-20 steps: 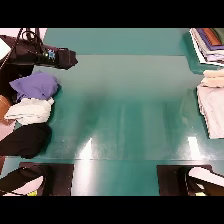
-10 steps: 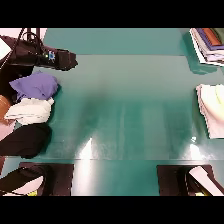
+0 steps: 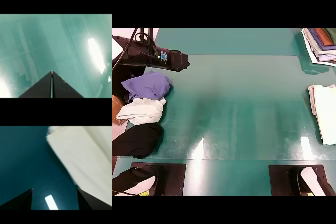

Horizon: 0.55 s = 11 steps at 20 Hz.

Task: Fold the shirts.

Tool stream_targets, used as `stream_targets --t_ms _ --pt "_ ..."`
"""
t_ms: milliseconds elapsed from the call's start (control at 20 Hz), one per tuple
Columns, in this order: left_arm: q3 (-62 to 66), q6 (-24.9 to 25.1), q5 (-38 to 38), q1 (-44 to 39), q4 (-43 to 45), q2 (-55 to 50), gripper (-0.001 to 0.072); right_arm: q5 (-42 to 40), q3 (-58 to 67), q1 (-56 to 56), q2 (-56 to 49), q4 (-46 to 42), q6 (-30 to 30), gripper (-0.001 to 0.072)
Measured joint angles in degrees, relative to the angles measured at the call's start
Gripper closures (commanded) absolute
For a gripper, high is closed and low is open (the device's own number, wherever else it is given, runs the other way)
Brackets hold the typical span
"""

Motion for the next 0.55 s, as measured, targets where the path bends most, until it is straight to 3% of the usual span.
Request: stream_targets --t_ms 50,150,200,250,550 --pt "0.00 0.02 0.37 0.02 0.00 0.00 0.0684 -0.20 -0.07 3.93 0.15 0.61 -0.02 0.0147" --pt "0.00 0.04 1.22 0.00 -0.02 0.00 0.0684 -0.96 -0.09 12.70 -0.02 1.75 -0.11 0.0466" --pt "0.00 0.04 1.66 0.00 -0.02 0.00 0.0684 -1.68 -0.13 17.25 -0.37 1.97 -0.13 0.0660" --pt "0.00 0.07 2.19 0.00 -0.02 0.00 0.0684 -2.43 -0.13 21.70 -0.76 2.19 -0.13 0.0696" --pt "0.00 0.11 4.11 0.00 -0.02 0.00 0.0684 -6.49 -0.13 40.70 -3.06 2.73 -0.15 0.0696"
